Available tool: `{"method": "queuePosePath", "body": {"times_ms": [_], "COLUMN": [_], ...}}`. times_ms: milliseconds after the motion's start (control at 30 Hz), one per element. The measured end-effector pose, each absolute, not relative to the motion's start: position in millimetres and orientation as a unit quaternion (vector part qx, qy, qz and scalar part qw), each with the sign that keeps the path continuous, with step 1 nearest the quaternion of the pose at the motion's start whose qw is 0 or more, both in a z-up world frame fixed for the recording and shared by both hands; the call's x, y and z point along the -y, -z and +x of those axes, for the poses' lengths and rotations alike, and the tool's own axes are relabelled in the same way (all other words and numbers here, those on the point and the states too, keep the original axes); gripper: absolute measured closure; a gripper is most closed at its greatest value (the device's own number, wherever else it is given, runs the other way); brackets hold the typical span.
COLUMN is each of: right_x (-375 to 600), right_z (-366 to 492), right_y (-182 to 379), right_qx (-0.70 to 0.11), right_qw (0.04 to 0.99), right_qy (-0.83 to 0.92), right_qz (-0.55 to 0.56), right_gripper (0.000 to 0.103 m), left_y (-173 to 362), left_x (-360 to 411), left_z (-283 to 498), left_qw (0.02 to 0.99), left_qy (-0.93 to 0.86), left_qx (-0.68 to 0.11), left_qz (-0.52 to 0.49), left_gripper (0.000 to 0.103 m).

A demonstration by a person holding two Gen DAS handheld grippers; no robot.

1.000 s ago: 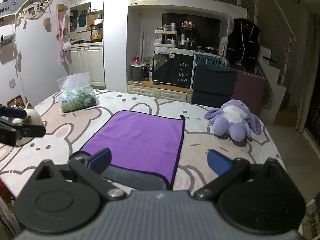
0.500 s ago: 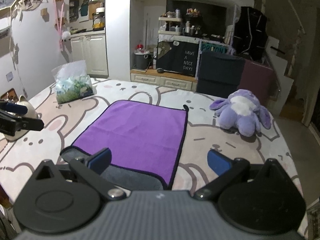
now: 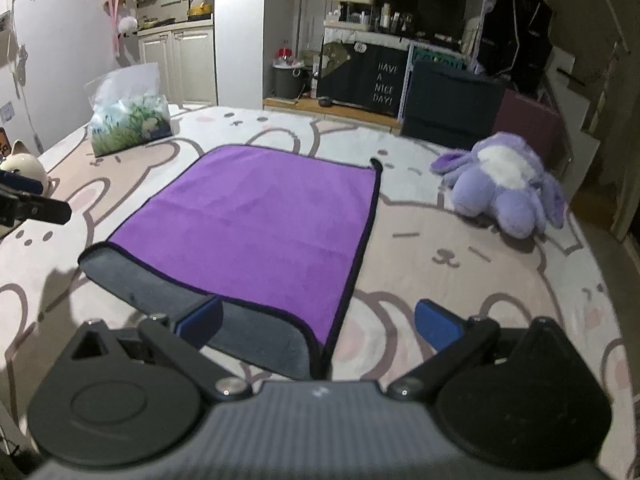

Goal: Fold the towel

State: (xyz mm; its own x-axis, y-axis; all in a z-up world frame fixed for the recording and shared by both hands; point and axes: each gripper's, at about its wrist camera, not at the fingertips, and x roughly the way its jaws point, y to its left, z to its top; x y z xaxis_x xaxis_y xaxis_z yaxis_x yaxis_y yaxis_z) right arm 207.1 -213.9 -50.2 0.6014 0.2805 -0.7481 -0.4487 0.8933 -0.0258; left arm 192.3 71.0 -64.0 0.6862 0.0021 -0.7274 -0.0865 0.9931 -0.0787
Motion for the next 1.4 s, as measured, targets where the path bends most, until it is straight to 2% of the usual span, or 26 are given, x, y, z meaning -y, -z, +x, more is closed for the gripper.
{"method": "queuePosePath", "body": {"times_ms": [500, 767, 1067, 1100, 1167, 1233, 1400], "right_x": [217, 228, 227, 227, 227, 226, 222], "right_z": [237, 249, 256, 258, 258, 259, 258], "right_y": [99, 112, 115, 115, 116, 117, 122], "right_qx": [-0.394, -0.38, -0.409, -0.417, -0.427, -0.435, -0.457], "right_qw": [0.887, 0.89, 0.873, 0.868, 0.861, 0.854, 0.836], "right_qy": [-0.222, -0.242, -0.258, -0.262, -0.271, -0.279, -0.297], "right_qz": [-0.096, -0.07, -0.057, -0.055, -0.053, -0.055, -0.062], "right_gripper": [0.0, 0.0, 0.001, 0.002, 0.014, 0.031, 0.049], "left_y": [104, 113, 119, 120, 122, 125, 128], "left_x": [-97, -98, -102, -103, -104, -106, -111], "left_z": [207, 213, 219, 219, 220, 221, 223], "left_qw": [0.908, 0.904, 0.888, 0.886, 0.881, 0.878, 0.874], "left_qy": [0.014, 0.064, 0.1, 0.101, 0.102, 0.101, 0.097], "left_qx": [-0.407, -0.415, -0.437, -0.441, -0.449, -0.454, -0.46], "left_qz": [-0.094, -0.082, -0.105, -0.106, -0.109, -0.113, -0.122], "left_gripper": [0.001, 0.001, 0.026, 0.029, 0.032, 0.037, 0.044]}}
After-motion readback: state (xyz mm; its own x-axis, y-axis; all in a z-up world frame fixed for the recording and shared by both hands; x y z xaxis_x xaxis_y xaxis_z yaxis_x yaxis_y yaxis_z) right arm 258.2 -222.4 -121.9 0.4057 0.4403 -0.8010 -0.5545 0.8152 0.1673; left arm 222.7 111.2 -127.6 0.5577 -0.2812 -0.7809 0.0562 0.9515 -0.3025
